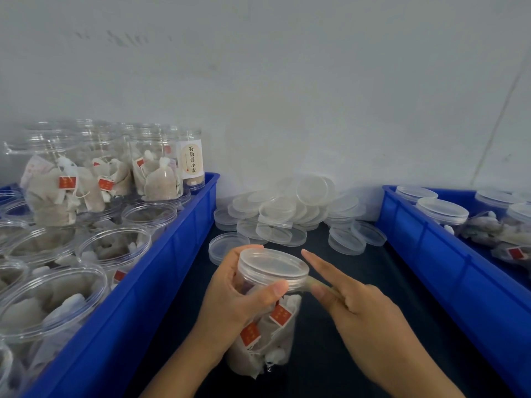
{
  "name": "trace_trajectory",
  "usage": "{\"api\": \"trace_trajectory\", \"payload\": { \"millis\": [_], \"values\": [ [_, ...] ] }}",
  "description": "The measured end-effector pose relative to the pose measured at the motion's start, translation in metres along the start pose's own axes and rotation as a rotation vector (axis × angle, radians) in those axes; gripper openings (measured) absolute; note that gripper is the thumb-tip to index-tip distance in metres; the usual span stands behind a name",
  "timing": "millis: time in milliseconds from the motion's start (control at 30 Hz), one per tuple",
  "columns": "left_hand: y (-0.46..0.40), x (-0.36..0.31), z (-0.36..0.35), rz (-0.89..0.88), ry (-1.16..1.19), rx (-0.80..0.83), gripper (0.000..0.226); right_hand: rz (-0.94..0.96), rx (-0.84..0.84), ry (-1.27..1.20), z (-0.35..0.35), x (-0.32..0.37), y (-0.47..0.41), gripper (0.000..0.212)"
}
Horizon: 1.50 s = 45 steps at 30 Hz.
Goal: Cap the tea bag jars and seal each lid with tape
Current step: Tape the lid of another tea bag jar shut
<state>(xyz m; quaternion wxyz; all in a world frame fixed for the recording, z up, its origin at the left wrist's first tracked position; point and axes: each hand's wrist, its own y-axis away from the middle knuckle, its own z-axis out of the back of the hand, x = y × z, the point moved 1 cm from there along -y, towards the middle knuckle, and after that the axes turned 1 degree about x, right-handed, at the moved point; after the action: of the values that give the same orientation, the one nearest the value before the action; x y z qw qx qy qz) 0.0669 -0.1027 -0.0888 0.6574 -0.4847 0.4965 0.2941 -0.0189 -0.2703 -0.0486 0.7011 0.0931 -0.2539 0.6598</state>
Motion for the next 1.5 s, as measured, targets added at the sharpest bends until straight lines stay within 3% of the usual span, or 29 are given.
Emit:
{"api": "trace_trajectory", "payload": {
  "millis": [267, 467, 700, 800, 867, 933, 1000, 1133, 1233, 1367, 1500],
  "values": [
    [-0.003, 0.0, 0.001, -0.011, -0.033, -0.045, 0.074, -0.007, 0.021, -0.002, 0.008, -0.009, 0.002, 0.046],
    [-0.003, -0.003, 0.003, -0.017, 0.008, 0.054, 0.078, -0.003, 0.025, 0.048, 0.001, -0.007, -0.002, 0.047],
    [-0.003, -0.002, 0.004, 0.062, 0.222, 0.106, 0.103, 0.042, -0.019, 0.028, -0.007, -0.004, -0.004, 0.047],
    [0.0, -0.004, 0.002, 0.018, 0.189, 0.1, 0.08, 0.039, -0.04, -0.024, -0.011, -0.006, -0.004, 0.046],
    [0.003, -0.008, -0.004, -0.031, 0.095, 0.059, 0.061, 0.034, -0.059, -0.063, -0.013, -0.006, -0.004, 0.045],
    [0.01, -0.01, -0.013, -0.063, -0.093, -0.051, 0.06, 0.03, -0.073, -0.088, -0.017, -0.004, -0.004, 0.046],
    [0.017, -0.012, -0.021, -0.07, -0.284, -0.178, 0.072, 0.035, -0.103, -0.089, -0.021, -0.001, -0.003, 0.047],
    [0.021, -0.014, -0.029, -0.047, -0.425, -0.277, 0.104, 0.042, -0.143, -0.076, -0.026, 0.003, 0.002, 0.049],
    [0.016, -0.014, -0.026, -0.01, -0.414, -0.352, 0.109, 0.085, -0.15, -0.055, -0.028, 0.005, 0.003, 0.055],
    [0.012, -0.009, -0.02, 0.002, -0.307, -0.37, 0.098, 0.136, -0.087, -0.071, -0.026, 0.007, 0.001, 0.05],
    [0.009, -0.007, -0.012, 0.001, -0.212, -0.352, 0.085, 0.036, -0.038, -0.197, -0.011, 0.003, 0.002, 0.055]
  ]
}}
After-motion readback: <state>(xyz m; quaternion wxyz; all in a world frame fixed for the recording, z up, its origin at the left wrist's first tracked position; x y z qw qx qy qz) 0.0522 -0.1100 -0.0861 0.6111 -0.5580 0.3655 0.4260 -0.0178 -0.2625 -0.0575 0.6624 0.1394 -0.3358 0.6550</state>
